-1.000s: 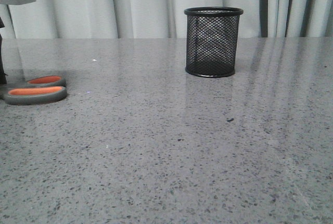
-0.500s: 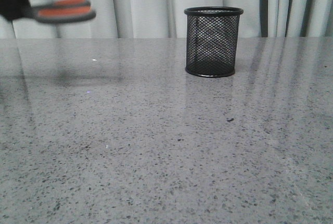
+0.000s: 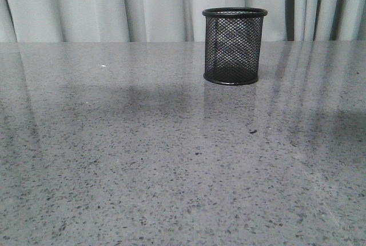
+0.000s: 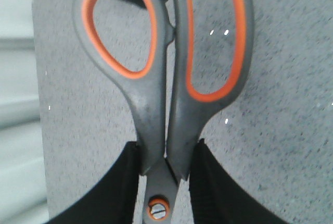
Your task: Put scissors into bucket
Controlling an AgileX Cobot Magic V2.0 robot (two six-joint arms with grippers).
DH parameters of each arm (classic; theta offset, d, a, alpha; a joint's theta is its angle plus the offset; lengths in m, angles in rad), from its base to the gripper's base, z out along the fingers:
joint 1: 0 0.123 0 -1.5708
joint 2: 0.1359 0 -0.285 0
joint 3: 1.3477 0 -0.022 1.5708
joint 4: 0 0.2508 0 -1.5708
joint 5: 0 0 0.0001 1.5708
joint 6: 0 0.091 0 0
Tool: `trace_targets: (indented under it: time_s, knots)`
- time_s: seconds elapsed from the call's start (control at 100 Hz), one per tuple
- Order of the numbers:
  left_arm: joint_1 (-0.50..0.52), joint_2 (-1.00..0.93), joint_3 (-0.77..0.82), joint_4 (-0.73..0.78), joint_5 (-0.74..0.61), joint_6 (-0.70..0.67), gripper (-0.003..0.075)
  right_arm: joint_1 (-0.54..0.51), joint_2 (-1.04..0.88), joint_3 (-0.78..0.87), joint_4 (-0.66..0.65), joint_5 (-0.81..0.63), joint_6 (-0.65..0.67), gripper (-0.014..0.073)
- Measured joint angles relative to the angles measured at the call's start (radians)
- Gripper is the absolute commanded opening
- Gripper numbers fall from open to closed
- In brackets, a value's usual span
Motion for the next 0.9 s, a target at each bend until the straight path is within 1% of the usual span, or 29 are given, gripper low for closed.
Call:
trace_targets:
  time_s: [0.14, 0.26, 0.35, 0.54, 0.61, 0.68, 0.85, 0.9]
  knots:
    - [-0.112, 0.000, -0.002, 0.053, -0.020, -0.078, -0.0010, 0.000, 0.075, -0.064, 0.035, 0.052, -0.019, 0.0432]
    - [-0.181, 0.000, -0.002, 0.070, -0.070, -0.139, -0.0010, 0.000, 0.132, -0.131, 0.042, 0.098, -0.025, 0.0432]
    - [-0.213, 0.000, -0.004, 0.072, -0.106, -0.174, -0.0010, 0.000, 0.171, -0.164, 0.043, 0.132, -0.027, 0.0432]
    - [-0.249, 0.000, -0.004, 0.077, -0.161, -0.220, -0.0010, 0.000, 0.228, -0.206, 0.043, 0.188, -0.029, 0.0423]
    - [-0.259, 0.000, -0.004, 0.077, -0.185, -0.231, -0.0010, 0.000, 0.244, -0.217, 0.043, 0.202, -0.029, 0.0365]
    - [-0.262, 0.000, -0.004, 0.075, -0.201, -0.238, -0.0010, 0.000, 0.257, -0.228, 0.041, 0.213, -0.029, 0.0262]
    - [-0.264, 0.000, -0.004, 0.062, -0.222, -0.240, 0.0000, 0.000, 0.270, -0.243, 0.041, 0.231, -0.034, -0.0077]
    - [-0.264, 0.000, -0.004, 0.062, -0.222, -0.245, 0.0029, 0.000, 0.270, -0.245, 0.041, 0.238, -0.035, -0.0067]
